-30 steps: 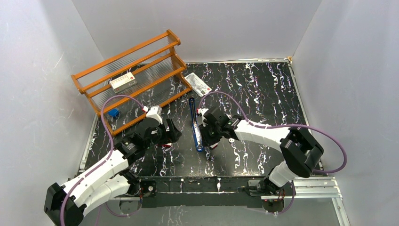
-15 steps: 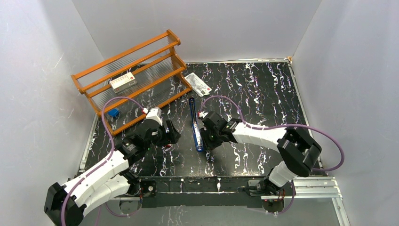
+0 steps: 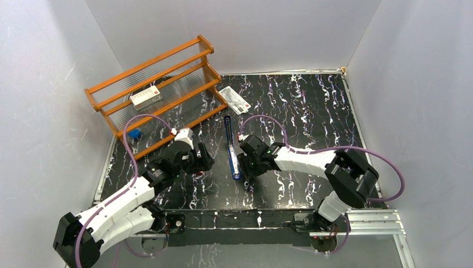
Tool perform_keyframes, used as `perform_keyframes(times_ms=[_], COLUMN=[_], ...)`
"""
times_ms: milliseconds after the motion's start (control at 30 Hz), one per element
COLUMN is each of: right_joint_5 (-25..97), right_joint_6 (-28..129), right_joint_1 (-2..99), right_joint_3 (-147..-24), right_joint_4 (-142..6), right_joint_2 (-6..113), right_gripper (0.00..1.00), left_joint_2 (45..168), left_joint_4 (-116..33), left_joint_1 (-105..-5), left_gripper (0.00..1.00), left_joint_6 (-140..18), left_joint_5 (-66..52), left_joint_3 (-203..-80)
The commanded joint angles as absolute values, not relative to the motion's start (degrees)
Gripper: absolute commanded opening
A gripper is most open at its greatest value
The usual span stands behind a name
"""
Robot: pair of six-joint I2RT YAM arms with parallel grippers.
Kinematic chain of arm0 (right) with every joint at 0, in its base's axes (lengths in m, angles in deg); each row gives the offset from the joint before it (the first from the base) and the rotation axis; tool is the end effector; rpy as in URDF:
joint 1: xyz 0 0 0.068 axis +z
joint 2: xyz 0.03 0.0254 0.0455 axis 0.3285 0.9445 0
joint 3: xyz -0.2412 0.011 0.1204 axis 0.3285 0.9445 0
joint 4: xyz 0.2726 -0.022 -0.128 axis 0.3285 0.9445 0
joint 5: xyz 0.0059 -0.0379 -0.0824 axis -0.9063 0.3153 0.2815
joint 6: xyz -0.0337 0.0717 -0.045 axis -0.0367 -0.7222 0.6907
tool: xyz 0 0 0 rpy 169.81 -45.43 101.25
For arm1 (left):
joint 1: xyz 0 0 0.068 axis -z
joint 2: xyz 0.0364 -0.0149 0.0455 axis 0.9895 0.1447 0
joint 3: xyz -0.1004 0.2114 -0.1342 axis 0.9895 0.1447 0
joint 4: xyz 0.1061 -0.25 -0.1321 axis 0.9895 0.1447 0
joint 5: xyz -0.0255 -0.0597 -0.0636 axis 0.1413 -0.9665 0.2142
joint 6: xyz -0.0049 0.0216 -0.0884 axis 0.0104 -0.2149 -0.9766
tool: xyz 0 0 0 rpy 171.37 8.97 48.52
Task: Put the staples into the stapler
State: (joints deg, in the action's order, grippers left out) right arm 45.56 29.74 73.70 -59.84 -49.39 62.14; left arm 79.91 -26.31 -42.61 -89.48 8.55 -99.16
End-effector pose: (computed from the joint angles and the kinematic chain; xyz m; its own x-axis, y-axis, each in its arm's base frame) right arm 0.2092 0.2895 0.1021 -0.8143 -0.3480 -0.4646 -0.4848 0.8479 0.2145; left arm 0.2174 -0.1630 0.1898 -0.6647 -0.2898 -0.6886 0.1437 0.8549 -0.4985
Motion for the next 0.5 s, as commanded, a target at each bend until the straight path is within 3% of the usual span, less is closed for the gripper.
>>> perform_keyframes(times_ms=[0,233,467], right_joint_5=[52.25,55.78,56.27], right_joint_6=[27.43,25.71,25.98], right_joint_1=[73.96,73.83,73.85], right_joint_3=[-60.48,-62.03,-61.7], right_joint_4=[-48.79,-46.66,-47.08], right_joint_2=[63.48,63.8,55.72], right_gripper=[0.51,0.52,0.56], left_joint_2=[80.1,79.83,79.05], left_joint_4=[-26.93,-26.83,-26.76], left_joint_1=[-43.01,-43.01,-42.96], left_gripper=[0.75,0.75,0.75], left_joint_6=[-88.9,-88.93,-88.97], left_joint_5=[10.32,10.37,10.43], left_joint_3=[-99.51,-99.31,-99.45])
